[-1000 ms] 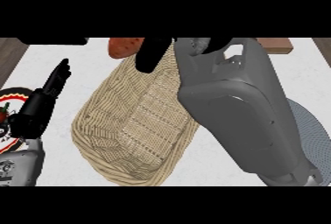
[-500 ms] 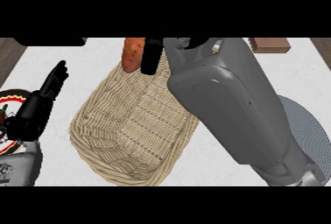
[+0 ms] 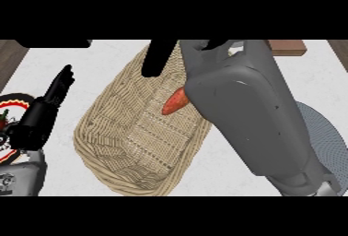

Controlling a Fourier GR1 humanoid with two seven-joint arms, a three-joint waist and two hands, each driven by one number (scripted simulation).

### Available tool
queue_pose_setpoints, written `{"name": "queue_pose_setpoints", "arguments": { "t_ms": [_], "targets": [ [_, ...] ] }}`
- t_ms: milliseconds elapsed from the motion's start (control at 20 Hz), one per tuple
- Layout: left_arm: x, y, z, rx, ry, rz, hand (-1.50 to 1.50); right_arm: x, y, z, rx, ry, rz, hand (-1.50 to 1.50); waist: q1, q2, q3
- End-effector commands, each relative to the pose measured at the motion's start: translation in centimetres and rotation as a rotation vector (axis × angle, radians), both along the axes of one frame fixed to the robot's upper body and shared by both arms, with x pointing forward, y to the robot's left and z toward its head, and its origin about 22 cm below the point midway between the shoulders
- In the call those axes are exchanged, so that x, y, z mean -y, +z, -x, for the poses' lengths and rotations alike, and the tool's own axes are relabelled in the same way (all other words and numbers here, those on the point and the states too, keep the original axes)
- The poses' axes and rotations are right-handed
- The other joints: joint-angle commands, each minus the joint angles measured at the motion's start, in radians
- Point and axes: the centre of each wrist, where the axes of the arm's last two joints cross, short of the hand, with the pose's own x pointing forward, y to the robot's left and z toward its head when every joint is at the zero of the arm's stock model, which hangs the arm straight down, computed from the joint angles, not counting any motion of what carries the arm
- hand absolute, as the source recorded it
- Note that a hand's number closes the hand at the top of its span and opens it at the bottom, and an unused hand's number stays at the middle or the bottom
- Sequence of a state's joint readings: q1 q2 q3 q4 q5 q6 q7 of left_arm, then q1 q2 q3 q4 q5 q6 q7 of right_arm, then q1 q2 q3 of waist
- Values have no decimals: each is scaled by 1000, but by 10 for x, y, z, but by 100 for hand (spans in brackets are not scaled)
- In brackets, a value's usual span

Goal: Pick the sweet potato from the placemat and place it in the basket

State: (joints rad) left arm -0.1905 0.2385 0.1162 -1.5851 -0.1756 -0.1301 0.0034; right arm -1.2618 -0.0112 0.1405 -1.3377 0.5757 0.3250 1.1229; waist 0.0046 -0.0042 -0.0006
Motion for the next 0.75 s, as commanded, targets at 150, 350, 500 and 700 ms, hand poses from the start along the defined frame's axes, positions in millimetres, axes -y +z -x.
{"name": "queue_pose_setpoints", "arguments": {
  "t_ms": [150,350,500,700],
  "targets": [
    [-4,-3,1,-13,14,4,0,26,29,9,147,-275,-374,-150,-10,-4,0],
    [-10,-8,3,-4,21,-5,0,70,26,7,256,-406,-491,-150,-26,-3,1],
    [-17,-5,0,-3,35,-4,0,86,17,12,273,-516,-536,-150,-36,-5,1],
    [-9,-3,0,-1,31,5,0,139,19,32,351,-580,-583,-150,-33,-5,1]
  ]
}}
